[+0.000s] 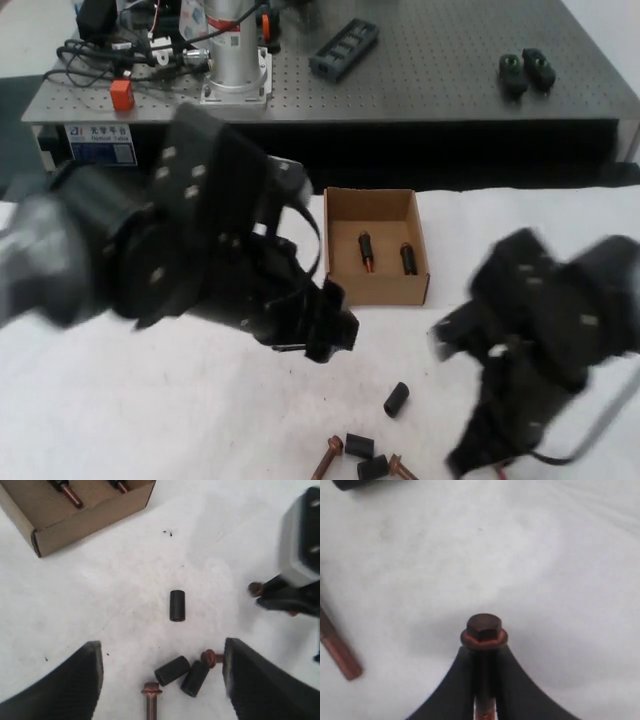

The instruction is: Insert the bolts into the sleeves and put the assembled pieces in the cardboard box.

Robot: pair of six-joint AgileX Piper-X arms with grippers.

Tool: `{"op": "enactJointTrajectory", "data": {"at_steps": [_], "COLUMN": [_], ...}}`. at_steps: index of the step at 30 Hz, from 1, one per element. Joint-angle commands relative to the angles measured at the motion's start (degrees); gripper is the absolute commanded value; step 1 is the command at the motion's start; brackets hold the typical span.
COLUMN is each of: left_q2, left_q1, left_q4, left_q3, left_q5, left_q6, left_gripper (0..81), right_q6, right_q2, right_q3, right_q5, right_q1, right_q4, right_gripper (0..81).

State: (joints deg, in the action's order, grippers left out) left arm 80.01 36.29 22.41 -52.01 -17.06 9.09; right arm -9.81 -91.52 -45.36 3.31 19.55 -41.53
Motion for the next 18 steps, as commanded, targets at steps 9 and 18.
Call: {"op": "enactJointTrajectory", "data": {"at_steps": [9,18], "left_q2": [32.3,44.8], "left_q1": [9.6,9.7], "left_q4": [29.6,37.2], "left_q3": [-36.4,-48.0], "left_q5": [7.5,7.4], "left_q6": [-17.4,-17.3], "left_gripper": [39.8,36.7], "right_q6": [7.4,7.3], "right_q2": [38.6,43.1], "right_q3": [11.9,11.9], "right_q5": [-1.4,-1.8], "right_q1": [-16.1,-19.8], "right_q4": [-7.0,-9.6], "right_gripper": [0.6,0.6]}}
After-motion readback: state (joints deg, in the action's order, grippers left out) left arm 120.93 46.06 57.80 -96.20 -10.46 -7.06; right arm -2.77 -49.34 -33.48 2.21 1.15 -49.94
